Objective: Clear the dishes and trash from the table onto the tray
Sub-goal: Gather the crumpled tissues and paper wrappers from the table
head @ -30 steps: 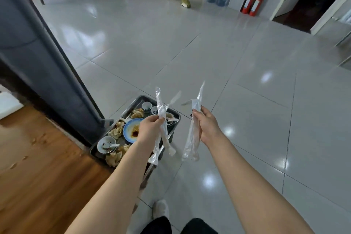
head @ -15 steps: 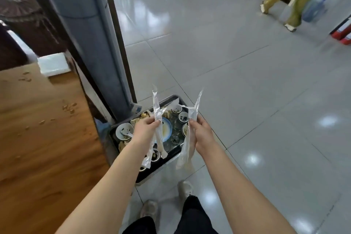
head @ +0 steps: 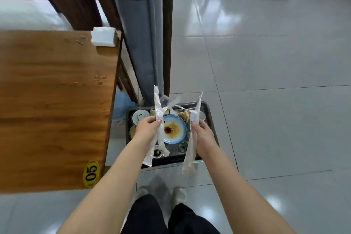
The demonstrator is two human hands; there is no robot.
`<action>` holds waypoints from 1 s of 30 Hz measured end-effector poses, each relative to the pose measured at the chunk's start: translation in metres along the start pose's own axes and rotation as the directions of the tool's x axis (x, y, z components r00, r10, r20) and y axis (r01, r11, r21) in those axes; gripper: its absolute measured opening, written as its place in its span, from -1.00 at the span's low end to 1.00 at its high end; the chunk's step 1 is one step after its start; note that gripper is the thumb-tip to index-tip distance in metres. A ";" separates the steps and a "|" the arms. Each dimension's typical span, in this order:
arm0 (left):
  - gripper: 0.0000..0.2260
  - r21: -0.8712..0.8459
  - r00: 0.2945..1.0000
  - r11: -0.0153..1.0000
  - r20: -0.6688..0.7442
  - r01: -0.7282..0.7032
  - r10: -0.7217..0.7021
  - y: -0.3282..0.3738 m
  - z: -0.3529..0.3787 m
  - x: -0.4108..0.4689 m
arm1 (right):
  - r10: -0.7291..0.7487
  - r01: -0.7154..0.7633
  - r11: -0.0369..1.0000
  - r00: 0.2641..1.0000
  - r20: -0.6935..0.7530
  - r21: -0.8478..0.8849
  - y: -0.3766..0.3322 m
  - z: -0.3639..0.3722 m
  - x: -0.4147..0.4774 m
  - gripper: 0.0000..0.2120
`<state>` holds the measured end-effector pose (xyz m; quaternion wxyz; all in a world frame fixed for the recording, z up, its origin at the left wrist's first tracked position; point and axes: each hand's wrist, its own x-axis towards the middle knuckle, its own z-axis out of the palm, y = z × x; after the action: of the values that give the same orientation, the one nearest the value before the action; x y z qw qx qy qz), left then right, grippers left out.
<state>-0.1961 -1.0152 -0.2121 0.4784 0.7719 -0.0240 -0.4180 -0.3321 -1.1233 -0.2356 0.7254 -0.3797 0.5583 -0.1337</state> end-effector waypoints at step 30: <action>-0.87 -0.184 0.952 0.962 -0.192 0.204 -0.239 -0.052 -0.030 0.109 | 0.172 -0.125 0.964 0.966 0.192 -0.234 0.017 0.064 0.117 -0.78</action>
<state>-0.1239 -1.0133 -0.3134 0.4890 0.7686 0.1482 -0.3849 -0.2378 -1.1585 -0.3249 0.7421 -0.4264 0.5166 0.0250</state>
